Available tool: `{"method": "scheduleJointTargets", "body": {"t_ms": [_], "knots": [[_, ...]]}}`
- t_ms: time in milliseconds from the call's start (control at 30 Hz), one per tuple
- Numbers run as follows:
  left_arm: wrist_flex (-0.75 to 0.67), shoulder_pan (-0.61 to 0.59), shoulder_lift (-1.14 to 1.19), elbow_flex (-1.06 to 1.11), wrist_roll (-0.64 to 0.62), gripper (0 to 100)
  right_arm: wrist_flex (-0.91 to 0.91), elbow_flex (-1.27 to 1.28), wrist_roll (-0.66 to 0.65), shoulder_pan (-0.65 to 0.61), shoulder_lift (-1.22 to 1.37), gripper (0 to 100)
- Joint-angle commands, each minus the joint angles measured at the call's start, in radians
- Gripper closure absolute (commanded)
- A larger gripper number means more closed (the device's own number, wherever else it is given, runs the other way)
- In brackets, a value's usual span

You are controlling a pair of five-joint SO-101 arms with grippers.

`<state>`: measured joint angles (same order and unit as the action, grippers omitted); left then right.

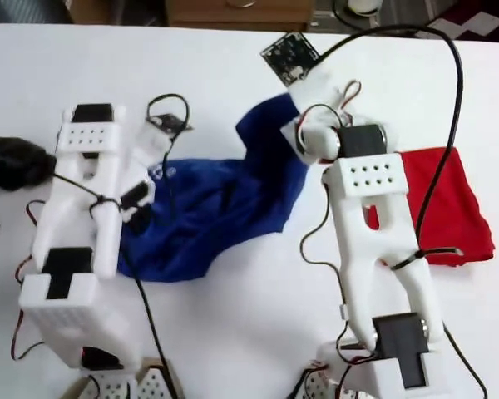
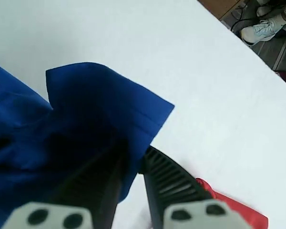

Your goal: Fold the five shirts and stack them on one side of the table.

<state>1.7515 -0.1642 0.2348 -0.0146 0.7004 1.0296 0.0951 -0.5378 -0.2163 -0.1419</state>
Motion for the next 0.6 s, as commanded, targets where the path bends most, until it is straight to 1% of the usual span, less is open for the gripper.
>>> {"method": "scheduleJointTargets", "body": {"t_ms": [0,100,233,467,567], "knots": [[0.000,-0.006,-0.060,0.001,0.002,88,-0.039,-0.006,-0.008,0.010,-0.004,97.7],[-0.006,-0.009,-0.060,0.001,0.002,98,-0.042,0.006,-0.008,0.010,-0.004,97.7],[-0.006,-0.009,-0.071,-0.013,0.002,97,-0.053,0.015,-0.008,0.010,-0.004,97.7],[0.029,-0.018,-0.155,-0.222,-0.002,97,-0.058,0.015,-0.006,0.010,-0.004,97.7],[0.029,-0.032,-0.222,-0.271,-0.054,97,-0.058,0.015,0.000,0.012,-0.013,97.7]]}}
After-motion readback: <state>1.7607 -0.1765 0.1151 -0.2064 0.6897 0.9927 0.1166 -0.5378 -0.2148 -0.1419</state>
